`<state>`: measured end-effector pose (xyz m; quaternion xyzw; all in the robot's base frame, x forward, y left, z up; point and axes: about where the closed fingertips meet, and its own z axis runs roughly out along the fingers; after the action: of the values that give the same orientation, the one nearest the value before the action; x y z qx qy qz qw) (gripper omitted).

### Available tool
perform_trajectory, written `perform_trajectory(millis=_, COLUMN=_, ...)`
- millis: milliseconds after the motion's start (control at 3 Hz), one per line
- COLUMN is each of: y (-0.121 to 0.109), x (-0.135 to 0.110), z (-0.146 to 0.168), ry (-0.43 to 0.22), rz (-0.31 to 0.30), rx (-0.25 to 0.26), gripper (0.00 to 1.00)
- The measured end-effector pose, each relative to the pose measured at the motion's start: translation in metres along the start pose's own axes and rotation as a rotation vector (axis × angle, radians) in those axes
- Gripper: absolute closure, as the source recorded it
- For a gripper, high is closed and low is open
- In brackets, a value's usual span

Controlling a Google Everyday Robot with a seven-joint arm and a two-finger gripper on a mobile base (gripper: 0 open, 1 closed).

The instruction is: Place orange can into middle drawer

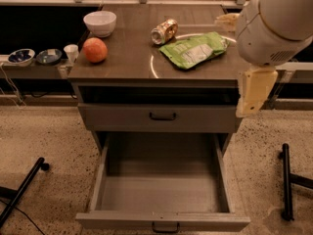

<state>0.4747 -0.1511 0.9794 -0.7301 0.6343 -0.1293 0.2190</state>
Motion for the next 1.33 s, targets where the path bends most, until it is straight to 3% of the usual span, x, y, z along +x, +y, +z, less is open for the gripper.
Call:
perform_trajectory(millis=333, y=-0.008, x=-0.006, z=-0.003, ry=0.012, rz=-0.104, rx=0.023, gripper=0.0)
perform_trajectory(millis=667, y=-0.047, x=-0.009, z=0.013, ry=0.05, rz=-0.215, rx=0.042, gripper=0.0)
perform_trajectory(millis=1000, y=-0.117, x=-0.006, z=0.056, ry=0.13, rz=-0.409, rx=0.05, gripper=0.0)
perform_trajectory(millis=1333, y=-0.179, x=-0.007, z=0.118, ry=0.246, rz=-0.551, rx=0.042, gripper=0.0)
